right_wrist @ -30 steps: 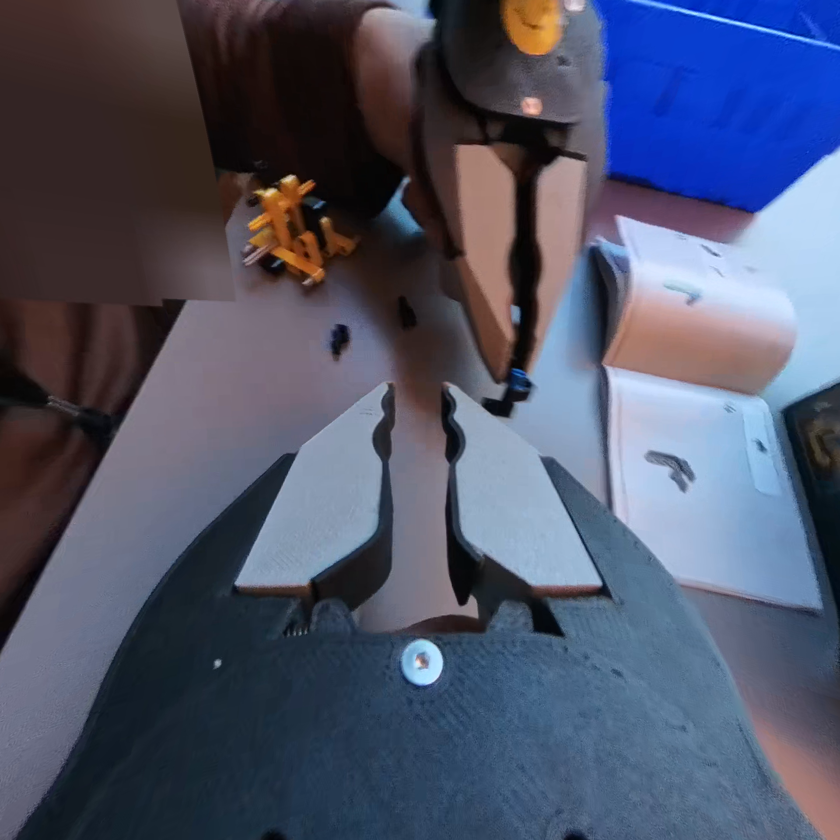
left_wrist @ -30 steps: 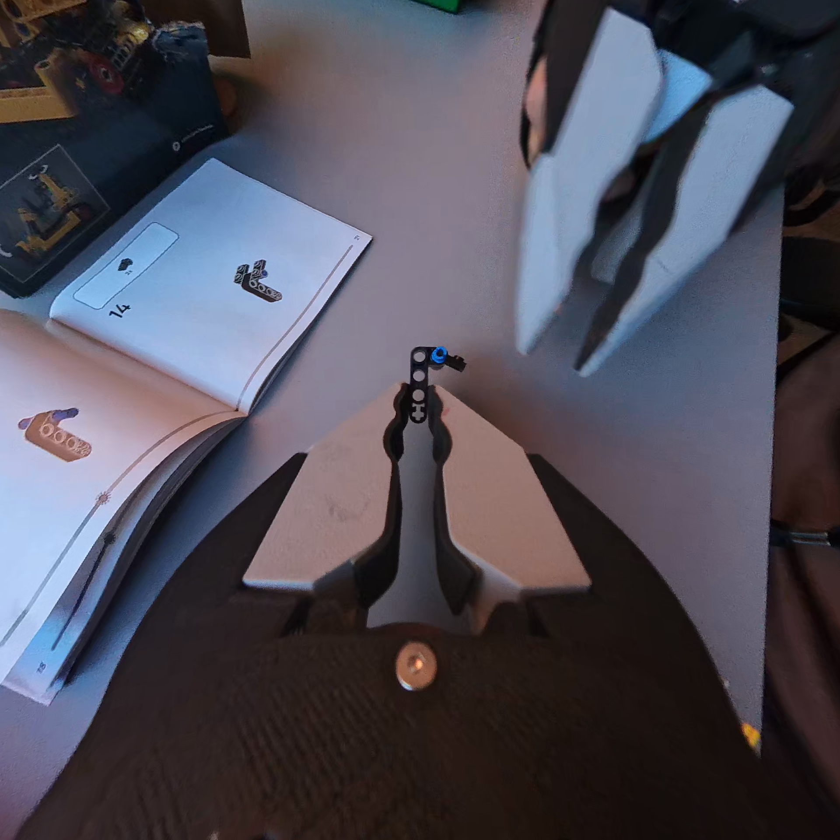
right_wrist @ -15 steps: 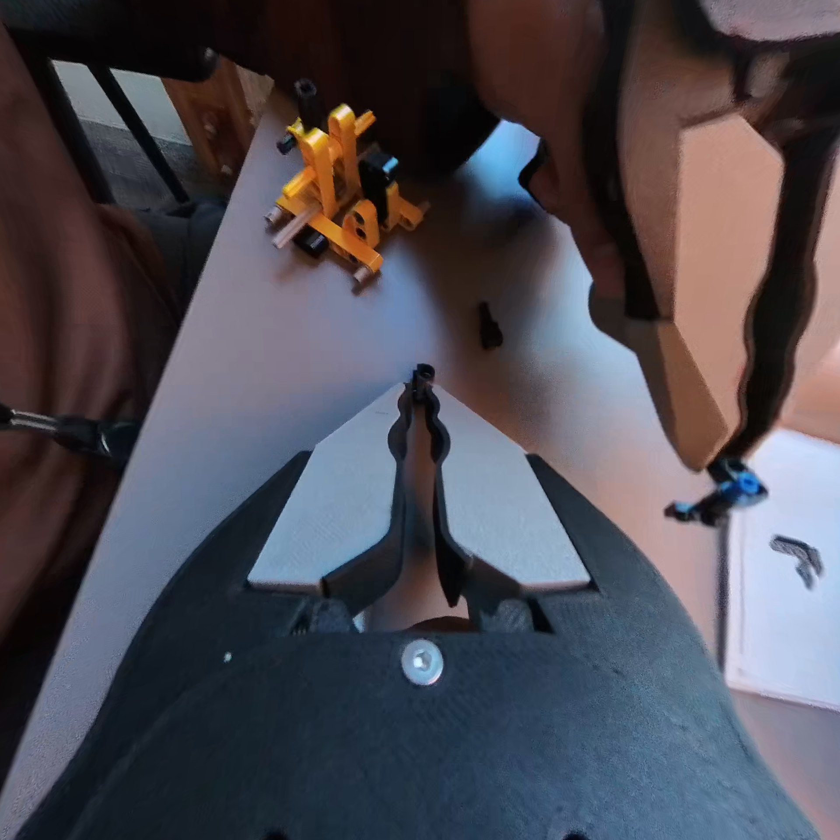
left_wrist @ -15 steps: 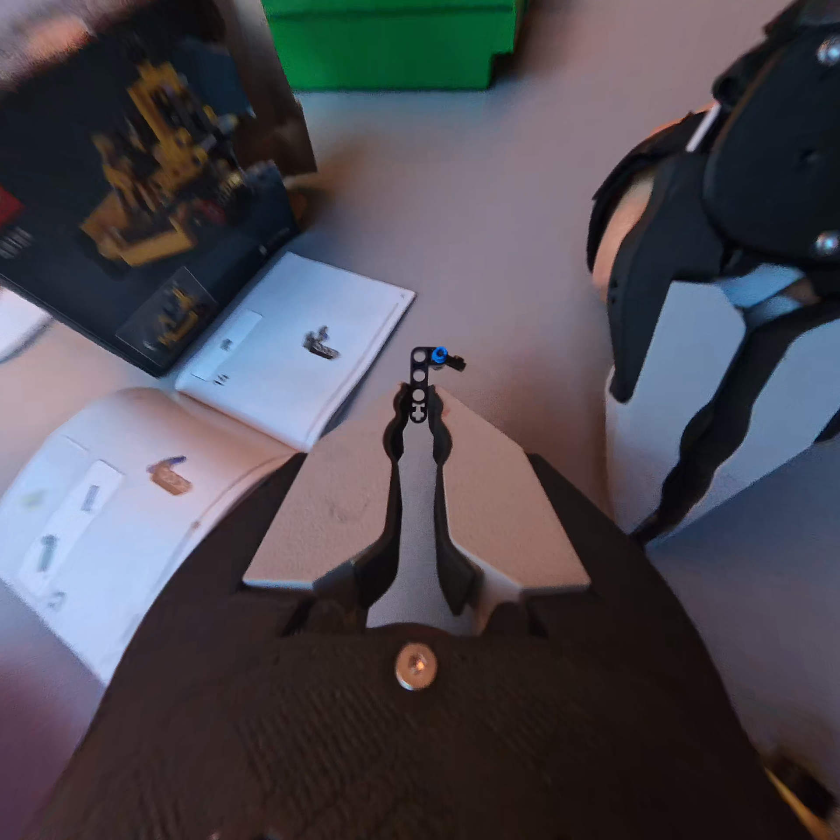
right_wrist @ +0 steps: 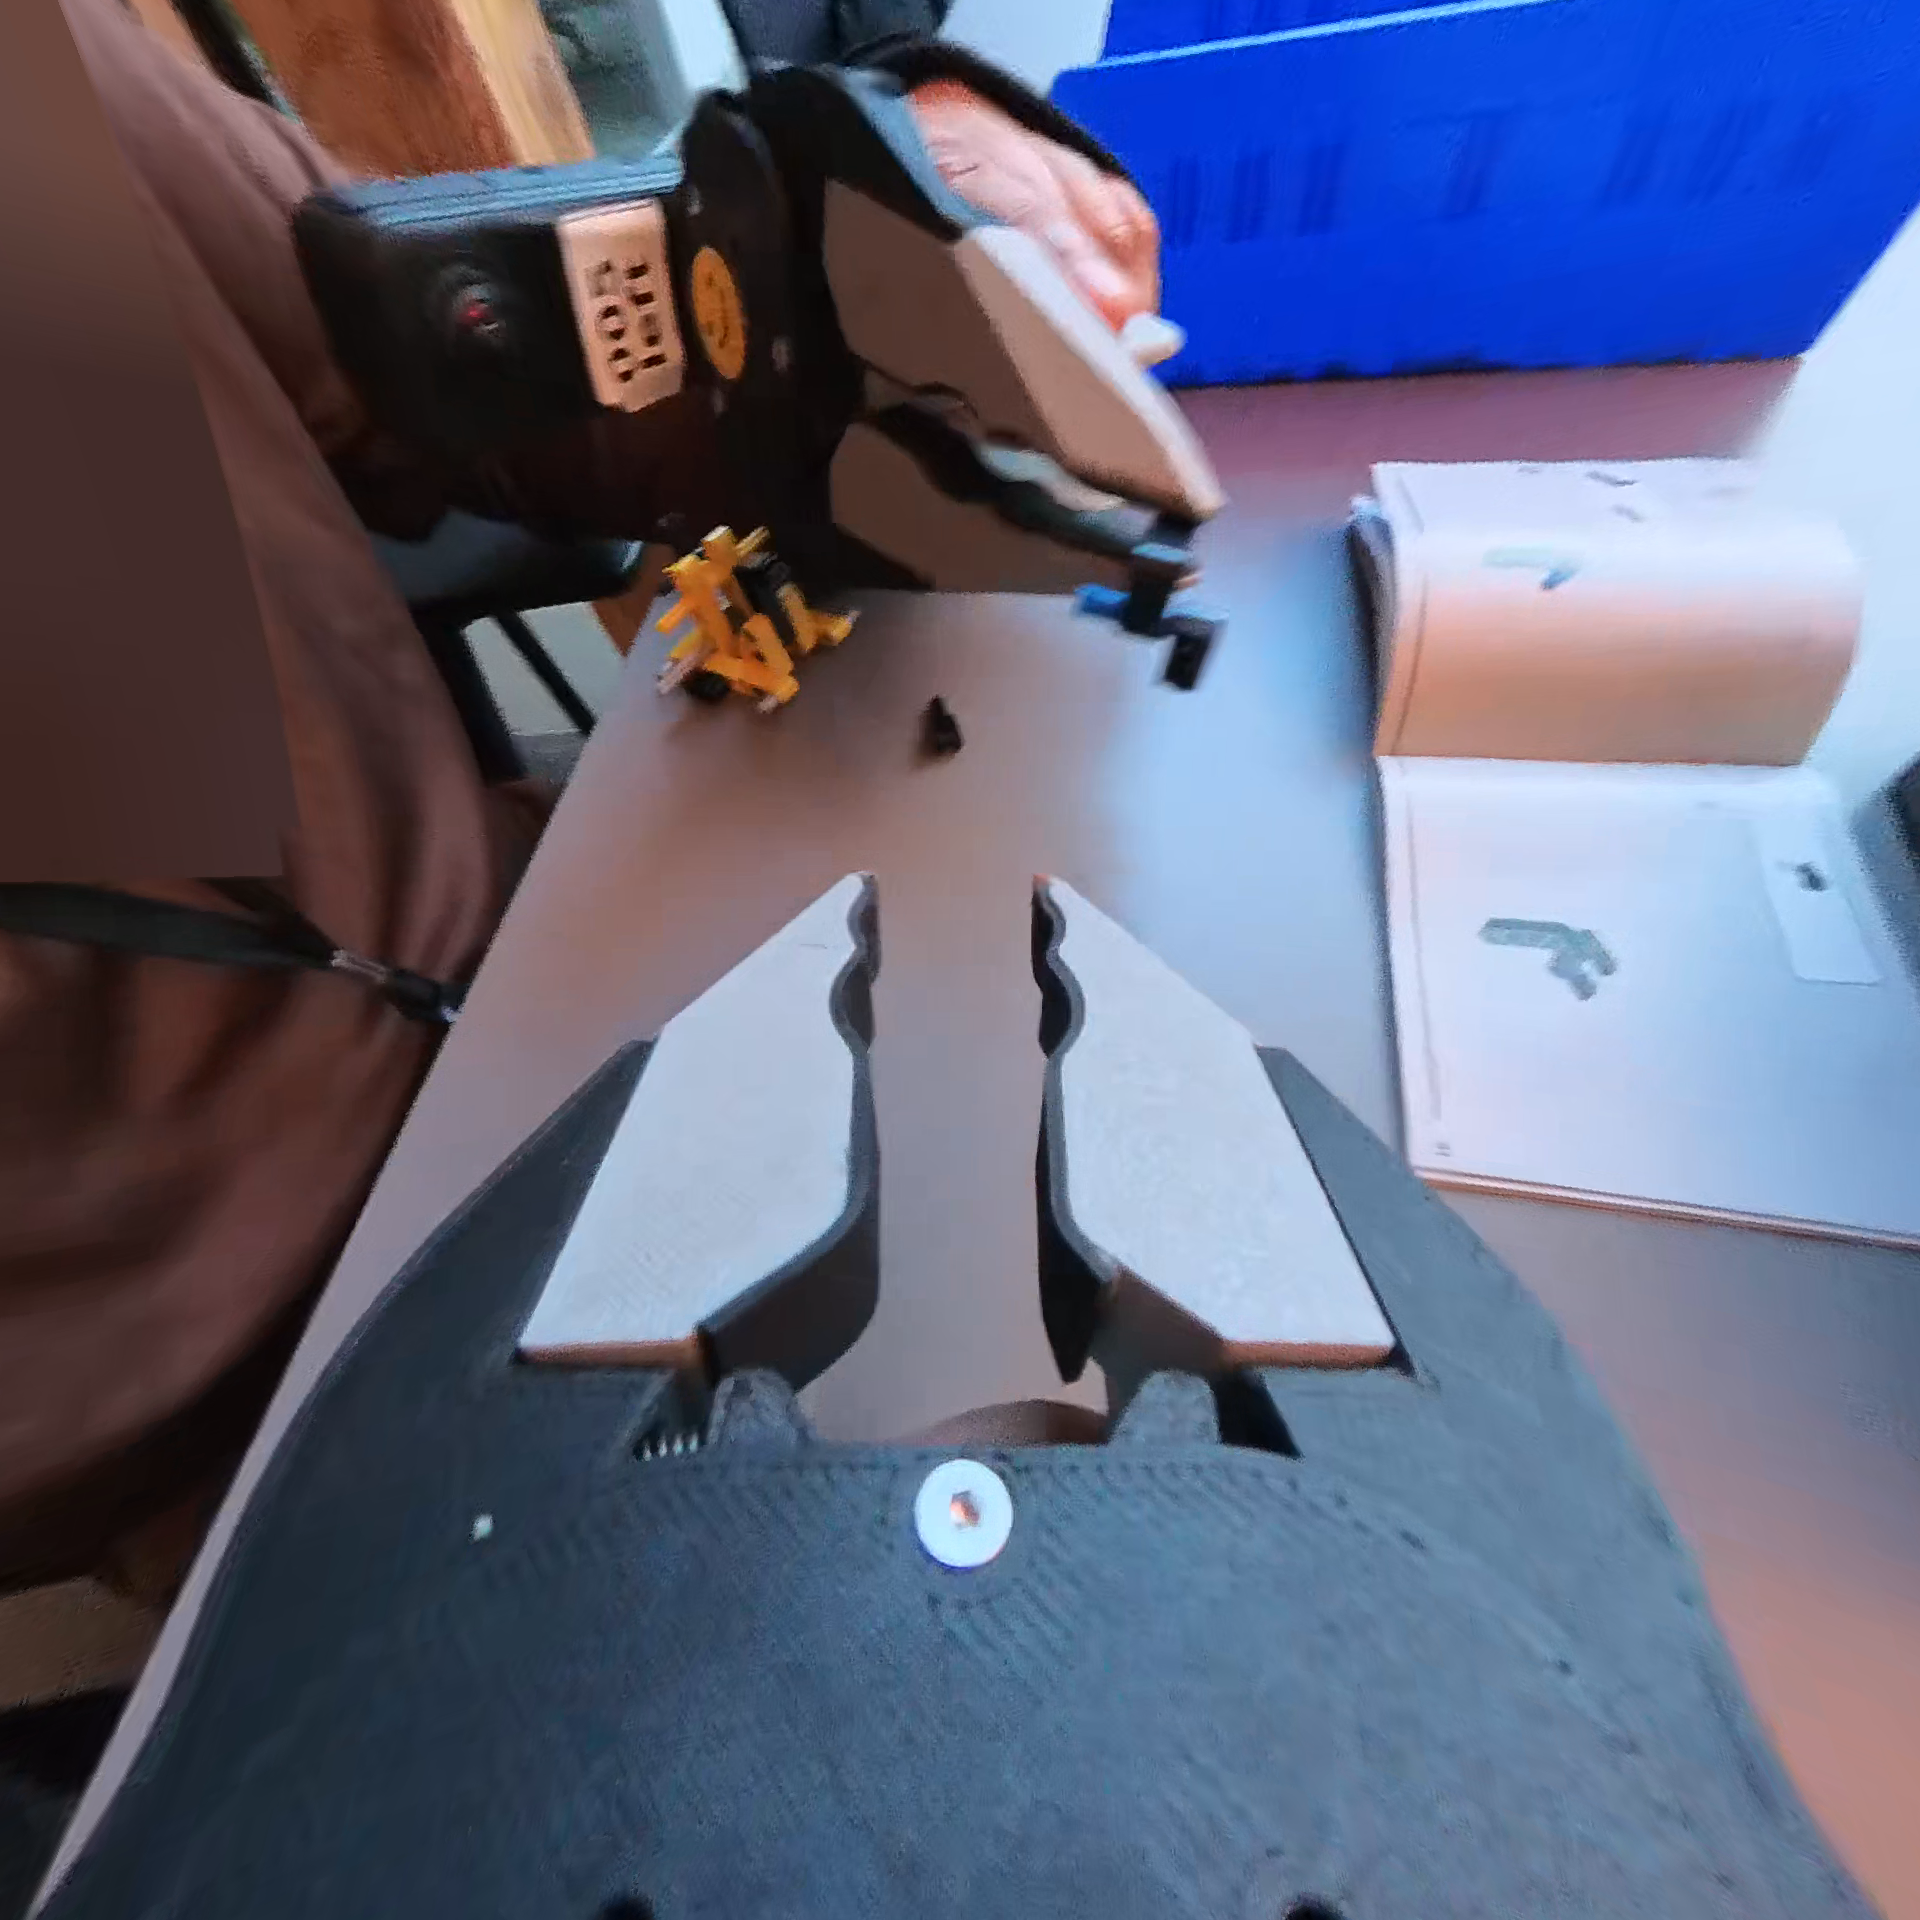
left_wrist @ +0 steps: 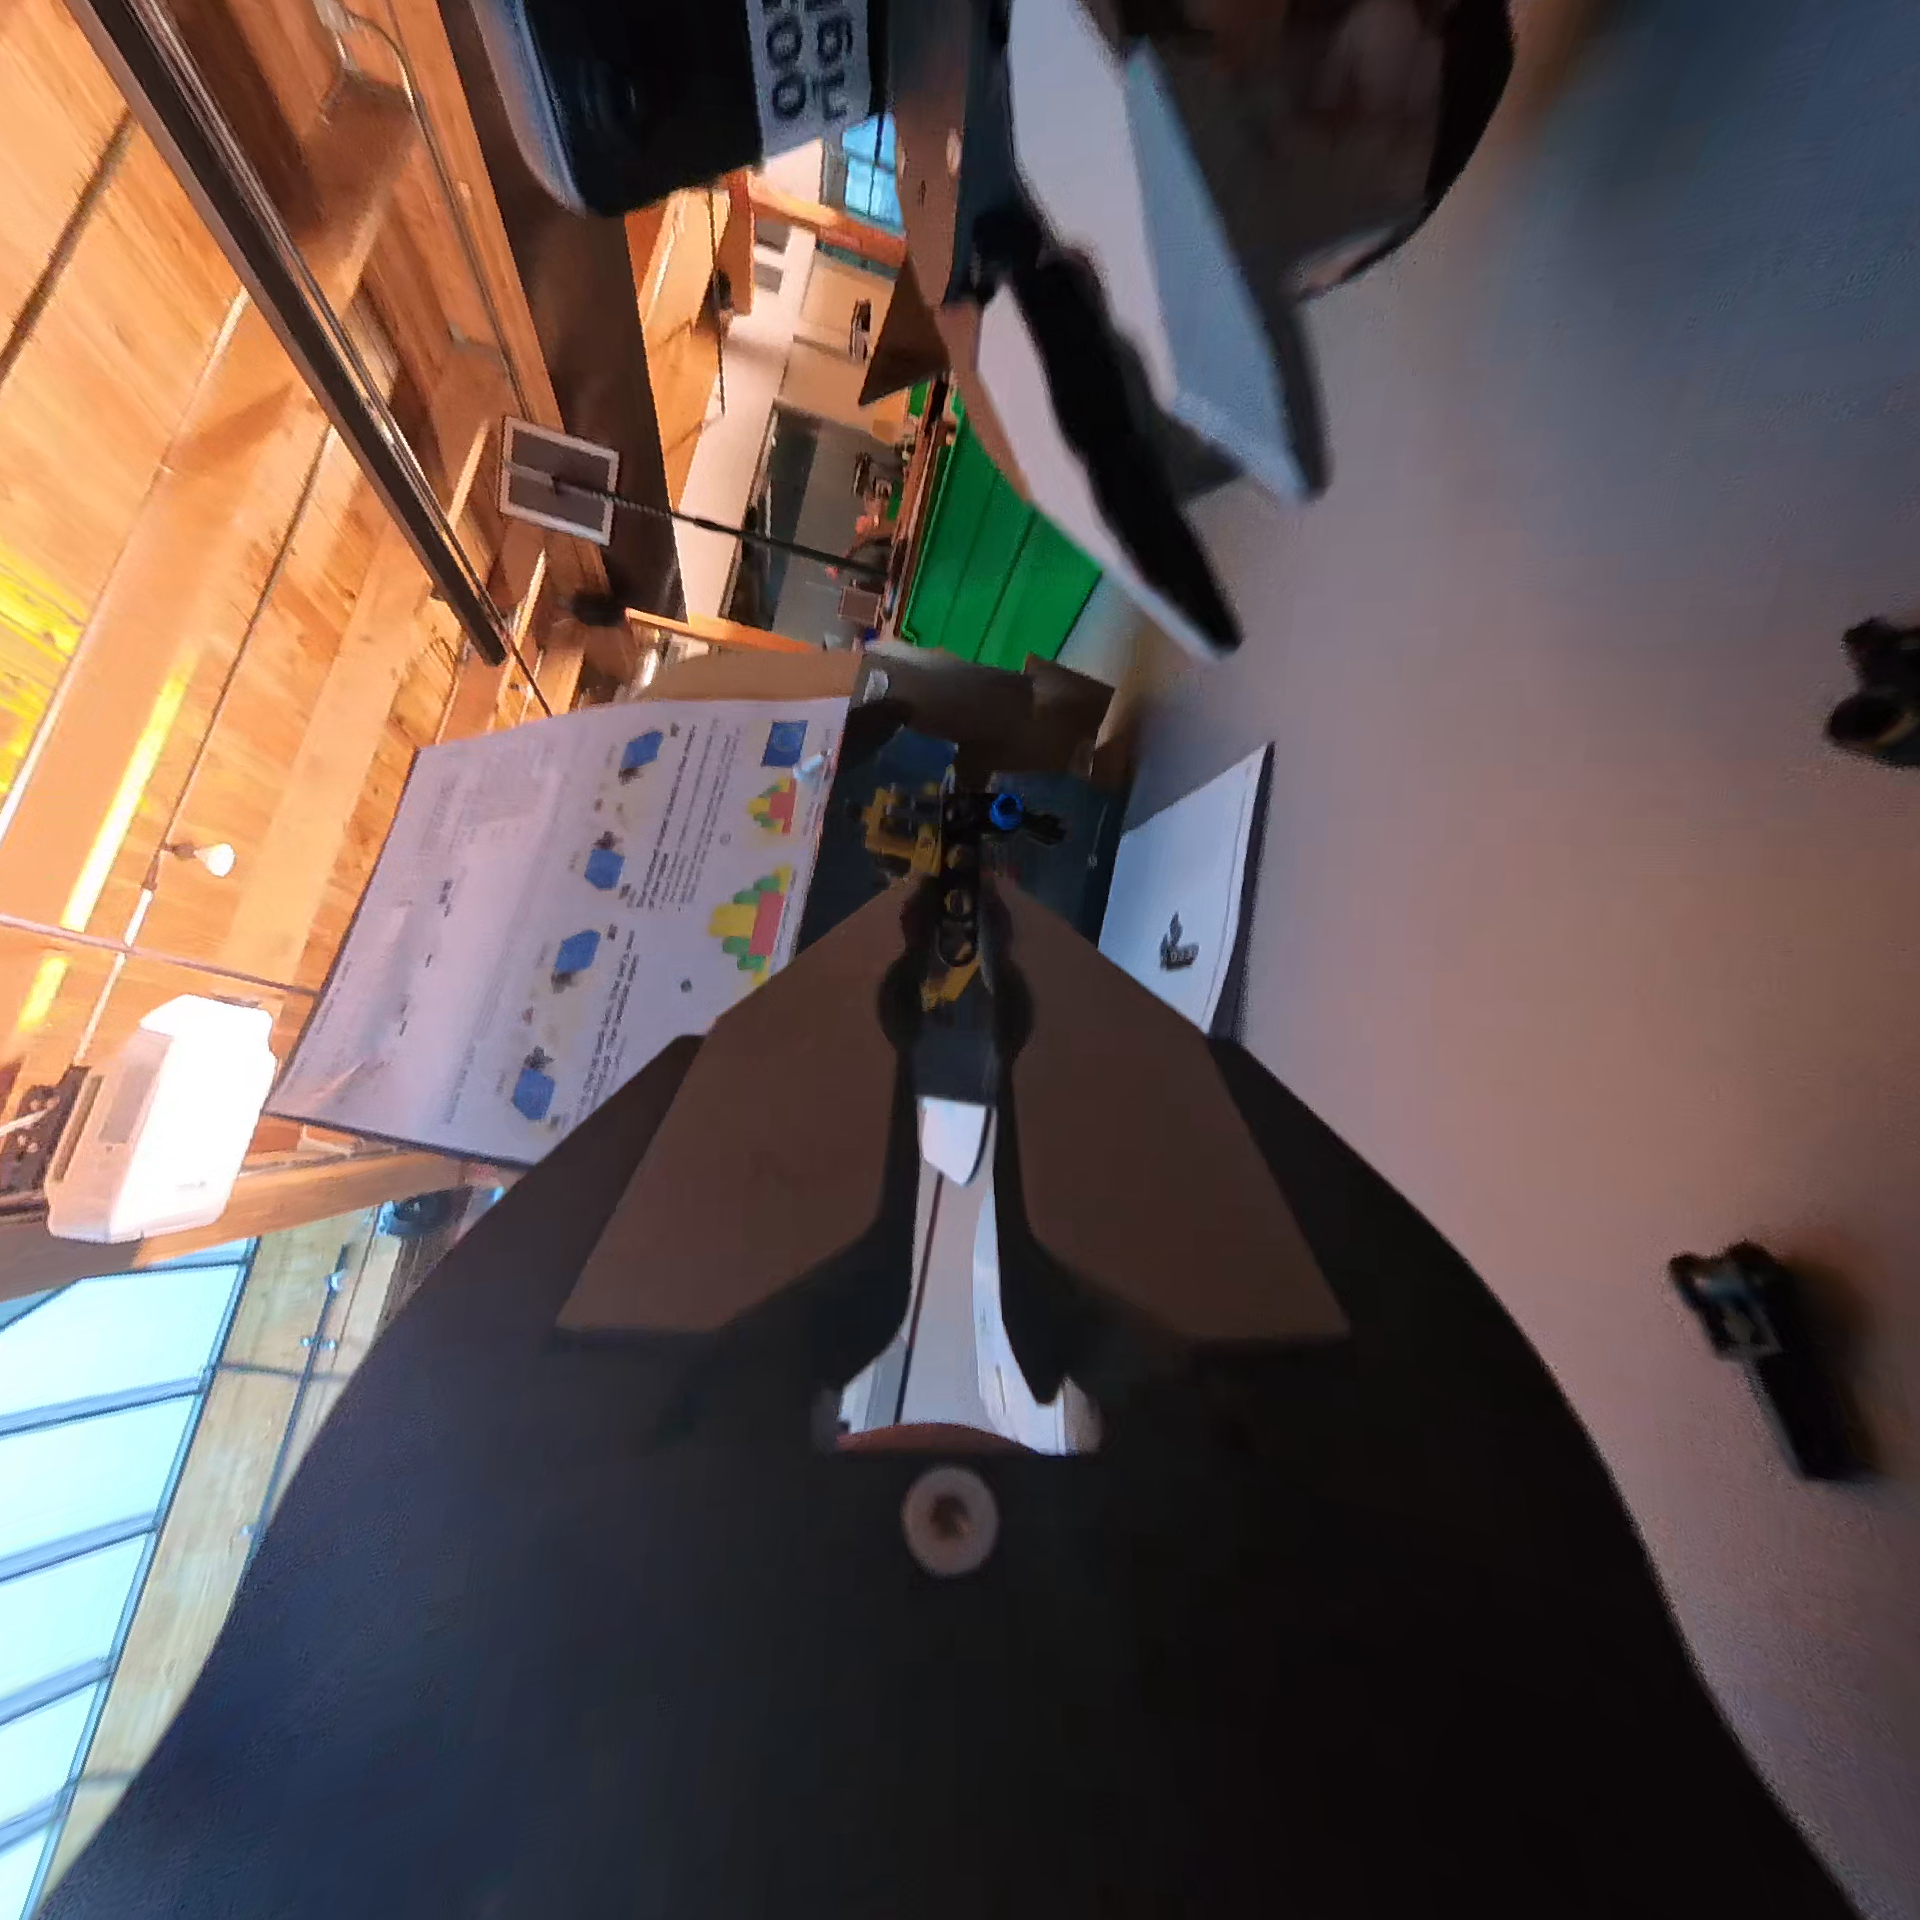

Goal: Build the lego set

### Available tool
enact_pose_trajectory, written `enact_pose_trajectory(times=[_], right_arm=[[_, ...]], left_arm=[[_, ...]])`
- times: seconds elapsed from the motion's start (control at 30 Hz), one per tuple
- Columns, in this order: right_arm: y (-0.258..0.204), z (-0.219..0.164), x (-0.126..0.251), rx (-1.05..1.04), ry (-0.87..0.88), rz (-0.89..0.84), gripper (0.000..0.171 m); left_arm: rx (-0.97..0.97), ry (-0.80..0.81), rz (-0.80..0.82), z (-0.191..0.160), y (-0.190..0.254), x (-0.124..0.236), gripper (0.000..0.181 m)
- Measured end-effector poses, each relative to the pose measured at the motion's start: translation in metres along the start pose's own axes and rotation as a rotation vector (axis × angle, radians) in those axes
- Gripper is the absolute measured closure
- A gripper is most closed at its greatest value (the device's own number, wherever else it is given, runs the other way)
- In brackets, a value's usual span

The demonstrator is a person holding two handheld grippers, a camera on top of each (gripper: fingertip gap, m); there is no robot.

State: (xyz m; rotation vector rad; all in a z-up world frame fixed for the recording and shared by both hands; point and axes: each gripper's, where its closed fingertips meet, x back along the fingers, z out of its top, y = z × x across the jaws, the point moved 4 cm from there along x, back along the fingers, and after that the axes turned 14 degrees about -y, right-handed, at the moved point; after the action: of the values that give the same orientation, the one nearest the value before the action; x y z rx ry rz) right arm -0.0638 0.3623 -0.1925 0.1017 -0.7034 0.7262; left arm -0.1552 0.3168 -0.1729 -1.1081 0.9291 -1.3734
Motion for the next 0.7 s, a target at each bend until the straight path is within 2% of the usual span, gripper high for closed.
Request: enact_pose_trajectory(times=[0.17, 0.27, 0.37, 0.57, 0.7], right_arm=[[-0.020, -0.012, -0.033, 0.117, -0.171, -0.011, 0.145], [-0.032, -0.012, -0.055, 0.163, -0.241, -0.019, 0.147], [-0.031, -0.013, -0.068, 0.199, -0.311, -0.100, 0.165], [-0.015, -0.018, -0.059, 0.117, -0.306, -0.145, 0.165], [-0.009, -0.005, -0.041, -0.074, -0.144, -0.012, 0.165]], left_arm=[[0.124, -0.005, -0.013, -0.007, -0.008, -0.001, 0.177], [0.087, 0.020, -0.031, -0.004, -0.003, 0.001, 0.177], [-0.008, -0.001, -0.014, -0.002, 0.004, -0.001, 0.177], [-0.145, -0.039, 0.046, 0.001, 0.012, -0.005, 0.177], [-0.219, -0.058, 0.097, 0.002, 0.014, -0.006, 0.178]])
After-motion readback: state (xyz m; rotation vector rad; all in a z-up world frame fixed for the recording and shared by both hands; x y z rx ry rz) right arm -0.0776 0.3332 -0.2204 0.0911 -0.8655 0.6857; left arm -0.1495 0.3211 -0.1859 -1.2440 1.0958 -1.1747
